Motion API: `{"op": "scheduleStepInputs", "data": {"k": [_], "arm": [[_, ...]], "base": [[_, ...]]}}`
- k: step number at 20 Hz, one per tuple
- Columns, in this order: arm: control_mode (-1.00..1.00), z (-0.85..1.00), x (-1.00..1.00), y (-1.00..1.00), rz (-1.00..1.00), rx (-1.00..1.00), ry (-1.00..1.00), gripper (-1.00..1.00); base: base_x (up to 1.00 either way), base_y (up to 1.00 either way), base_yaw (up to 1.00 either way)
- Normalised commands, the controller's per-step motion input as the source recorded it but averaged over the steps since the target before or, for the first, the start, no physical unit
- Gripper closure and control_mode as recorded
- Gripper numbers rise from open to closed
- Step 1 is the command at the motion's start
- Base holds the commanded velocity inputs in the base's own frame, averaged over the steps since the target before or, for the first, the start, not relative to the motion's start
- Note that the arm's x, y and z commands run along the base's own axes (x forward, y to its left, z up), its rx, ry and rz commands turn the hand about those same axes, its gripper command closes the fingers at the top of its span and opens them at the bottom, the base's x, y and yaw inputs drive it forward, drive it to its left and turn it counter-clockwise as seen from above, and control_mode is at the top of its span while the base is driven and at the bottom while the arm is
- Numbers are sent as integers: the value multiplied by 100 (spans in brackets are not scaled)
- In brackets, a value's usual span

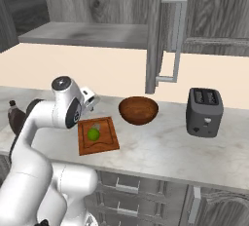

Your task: Open the cabinet. Place the bowl and condiment on the counter. Then place the lime and garlic on the cutting board.

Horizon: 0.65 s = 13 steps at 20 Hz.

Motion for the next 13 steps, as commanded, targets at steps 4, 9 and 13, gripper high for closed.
{"op": "scheduleStepInputs", "data": {"k": [4, 9, 13], "arm": [[-100, 74, -37, -6, -17, 8, -9, -100], [-100, 73, -49, -12, -17, 9, -11, -100], [-100, 70, -56, -11, -16, 11, -12, -100]], "base": [[0, 0, 0], [0, 0, 0], [0, 0, 0]]}}
